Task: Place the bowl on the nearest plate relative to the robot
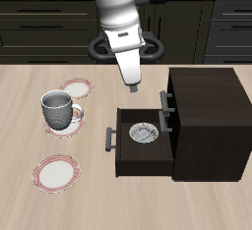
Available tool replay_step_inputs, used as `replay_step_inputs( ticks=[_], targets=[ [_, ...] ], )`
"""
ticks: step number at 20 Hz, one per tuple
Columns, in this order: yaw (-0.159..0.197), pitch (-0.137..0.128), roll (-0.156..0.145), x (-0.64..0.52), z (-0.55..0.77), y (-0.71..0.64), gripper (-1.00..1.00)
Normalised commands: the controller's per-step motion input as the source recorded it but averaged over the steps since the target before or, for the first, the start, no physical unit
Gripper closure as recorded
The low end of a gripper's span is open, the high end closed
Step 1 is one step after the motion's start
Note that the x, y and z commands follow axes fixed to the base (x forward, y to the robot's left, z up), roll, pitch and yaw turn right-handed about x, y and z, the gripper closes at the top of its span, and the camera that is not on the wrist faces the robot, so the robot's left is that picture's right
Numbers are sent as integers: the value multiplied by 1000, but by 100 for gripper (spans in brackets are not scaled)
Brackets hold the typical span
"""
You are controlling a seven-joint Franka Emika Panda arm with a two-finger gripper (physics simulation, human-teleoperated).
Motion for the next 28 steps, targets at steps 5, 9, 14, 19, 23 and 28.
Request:
replay_step_inputs(
  ticks=[5,9,14,19,23,28],
  targets=[
    [-43,17,4,1,-133,47,-100],
    [-8,25,23,-10,-208,108,-100],
    [13,7,19,22,-204,78,-100],
    [-23,43,21,-62,-293,111,-100],
    [16,42,-11,-141,-286,11,-100],
    [27,-18,-40,-129,-134,-79,-100]
  ],
)
